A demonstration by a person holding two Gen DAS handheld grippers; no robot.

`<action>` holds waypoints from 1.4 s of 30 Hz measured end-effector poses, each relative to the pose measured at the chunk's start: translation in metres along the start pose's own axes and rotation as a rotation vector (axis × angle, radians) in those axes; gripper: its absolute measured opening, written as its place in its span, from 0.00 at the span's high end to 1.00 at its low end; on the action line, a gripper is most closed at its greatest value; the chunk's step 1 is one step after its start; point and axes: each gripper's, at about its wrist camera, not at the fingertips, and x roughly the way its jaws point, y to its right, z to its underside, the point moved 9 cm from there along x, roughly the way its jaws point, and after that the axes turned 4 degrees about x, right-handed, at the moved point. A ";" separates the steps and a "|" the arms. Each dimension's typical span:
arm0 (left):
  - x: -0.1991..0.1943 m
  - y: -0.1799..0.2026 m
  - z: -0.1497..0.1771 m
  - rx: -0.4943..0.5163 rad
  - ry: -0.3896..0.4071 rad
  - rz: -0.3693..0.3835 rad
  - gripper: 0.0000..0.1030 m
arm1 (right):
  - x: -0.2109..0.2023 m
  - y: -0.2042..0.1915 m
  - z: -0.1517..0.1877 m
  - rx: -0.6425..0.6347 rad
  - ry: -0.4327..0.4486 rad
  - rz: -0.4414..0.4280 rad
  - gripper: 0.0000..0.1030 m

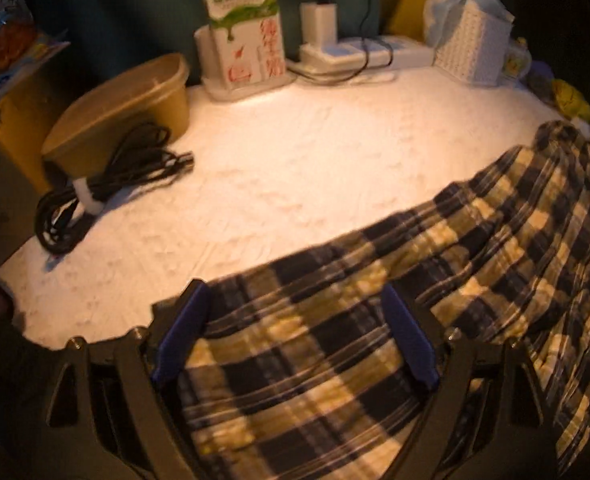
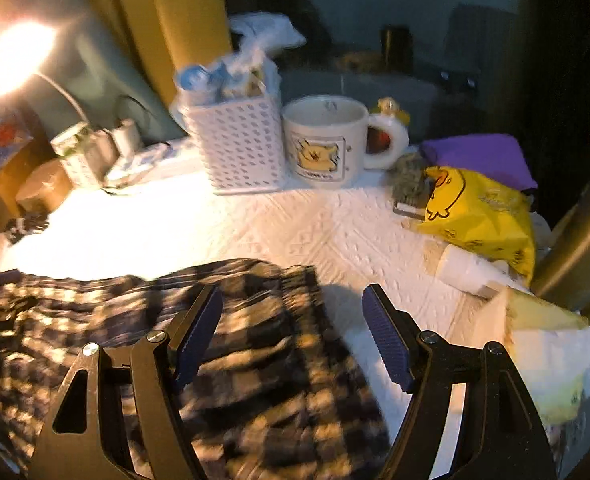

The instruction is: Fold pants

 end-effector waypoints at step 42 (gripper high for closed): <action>0.033 -0.040 -0.162 -0.118 0.143 0.065 0.86 | 0.064 0.022 -0.072 0.040 0.076 0.010 0.56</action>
